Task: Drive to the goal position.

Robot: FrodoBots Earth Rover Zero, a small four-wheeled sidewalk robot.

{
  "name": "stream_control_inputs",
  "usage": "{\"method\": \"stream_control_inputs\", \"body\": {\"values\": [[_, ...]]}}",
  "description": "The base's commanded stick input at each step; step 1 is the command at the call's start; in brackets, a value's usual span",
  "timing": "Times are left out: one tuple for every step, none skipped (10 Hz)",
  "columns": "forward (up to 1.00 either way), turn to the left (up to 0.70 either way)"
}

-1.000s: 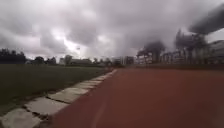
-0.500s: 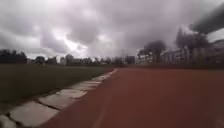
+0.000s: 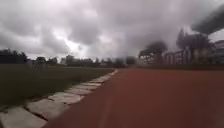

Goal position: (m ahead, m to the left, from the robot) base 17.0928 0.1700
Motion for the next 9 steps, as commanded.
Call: {"method": "stream_control_inputs", "body": {"values": [[0.7,-0.35],[0.7,-0.35],[0.7,-0.35],[0.7,-0.35],[0.7,-0.35],[0.7,-0.35],[0.7,-0.35],[0.7,-0.35],[0.7,-0.35]]}}
